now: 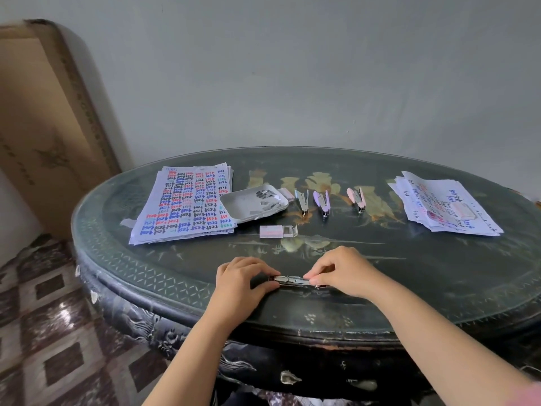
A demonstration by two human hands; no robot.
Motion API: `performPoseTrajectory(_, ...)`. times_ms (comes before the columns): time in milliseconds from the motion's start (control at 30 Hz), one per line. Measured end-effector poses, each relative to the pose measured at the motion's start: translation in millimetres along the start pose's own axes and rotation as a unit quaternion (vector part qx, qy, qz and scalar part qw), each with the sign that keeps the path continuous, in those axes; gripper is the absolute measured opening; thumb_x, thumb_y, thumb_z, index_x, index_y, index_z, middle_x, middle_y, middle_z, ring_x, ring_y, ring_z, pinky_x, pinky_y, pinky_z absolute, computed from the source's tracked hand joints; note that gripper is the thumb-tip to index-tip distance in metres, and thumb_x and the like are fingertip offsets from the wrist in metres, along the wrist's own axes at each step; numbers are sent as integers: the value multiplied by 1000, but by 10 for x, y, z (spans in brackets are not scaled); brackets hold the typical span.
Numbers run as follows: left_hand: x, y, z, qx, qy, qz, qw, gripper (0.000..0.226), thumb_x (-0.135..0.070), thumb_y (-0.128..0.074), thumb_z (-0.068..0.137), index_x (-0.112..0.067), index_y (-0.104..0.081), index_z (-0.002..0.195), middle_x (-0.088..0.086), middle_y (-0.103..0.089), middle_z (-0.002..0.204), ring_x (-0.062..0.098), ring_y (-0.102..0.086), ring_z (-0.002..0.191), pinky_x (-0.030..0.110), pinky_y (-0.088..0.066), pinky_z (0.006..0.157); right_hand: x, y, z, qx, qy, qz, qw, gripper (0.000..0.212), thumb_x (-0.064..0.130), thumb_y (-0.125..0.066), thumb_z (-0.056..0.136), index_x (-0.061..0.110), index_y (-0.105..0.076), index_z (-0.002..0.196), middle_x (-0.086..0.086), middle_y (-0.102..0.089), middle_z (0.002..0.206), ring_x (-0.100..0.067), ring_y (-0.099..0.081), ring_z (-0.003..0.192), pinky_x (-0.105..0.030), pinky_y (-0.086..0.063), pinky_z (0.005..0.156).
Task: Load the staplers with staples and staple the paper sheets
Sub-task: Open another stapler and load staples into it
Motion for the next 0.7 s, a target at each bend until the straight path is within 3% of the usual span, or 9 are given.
performPoseTrajectory(100, -3, -1, 5, -3, -3, 2, 1000, 15, -46, -69, 76, -42, -70, 90, -31, -60, 93, 0, -52, 102, 36, -35, 95, 66, -2, -23, -45, 54, -34, 997, 16, 25, -69, 86, 39, -74, 93, 16, -66, 82, 1, -54, 70, -20, -43, 70)
performPoseTrajectory(200, 6, -6, 7, -2, -2, 0, 1000, 15, -45, -70, 76, -43, -70, 90, -29, -61, 93, 1, -53, 102, 35, -34, 93, 223, -155, -86, -21, 173, -108, 979, 38, 17, -56, 94, 48, -65, 113, 15, -58, 88, 0, -47, 82, -15, -39, 75)
performPoseTrajectory(300, 13, -17, 13, -2, -5, 5, 1000, 19, -51, -64, 74, -43, -70, 90, -31, -60, 92, -2, -53, 99, 37, -38, 92, 257, -223, -116, -5, 215, -165, 963, 50, 9, -48, 94, 49, -58, 124, 11, -53, 88, -5, -44, 87, -12, -32, 71)
performPoseTrajectory(433, 23, -21, 11, -3, -2, 12, 1000, 20, -51, -62, 74, -42, -70, 89, -30, -60, 93, -3, -51, 101, 32, -32, 91, 240, -175, -149, -22, 245, -210, 946, 47, 15, -49, 91, 47, -59, 124, 10, -54, 88, -3, -42, 83, -8, -28, 63)
performPoseTrajectory(567, 0, -12, -1, -9, -4, 14, 1000, 17, -51, -64, 74, -40, -70, 86, -33, -58, 90, -6, -49, 100, 27, -27, 87, 258, -190, -131, -17, 273, -287, 918, 40, 23, -46, 89, 44, -52, 122, 9, -52, 88, -11, -45, 82, -23, -43, 66)
performPoseTrajectory(700, -5, -20, -7, -7, -5, 19, 1000, 10, -44, -71, 77, -38, -69, 85, -32, -58, 89, -7, -48, 99, 28, -26, 87, 276, -134, -136, -24, 289, -328, 899, 28, 29, -49, 90, 39, -48, 116, 9, -48, 83, -11, -41, 76, -23, -41, 61)
Point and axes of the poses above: each hand's wrist, its own z-axis towards the middle knuckle, its own y-axis out of the back of the hand, x = y × z, the point moved 6 cm from there along z, towards the middle knuckle
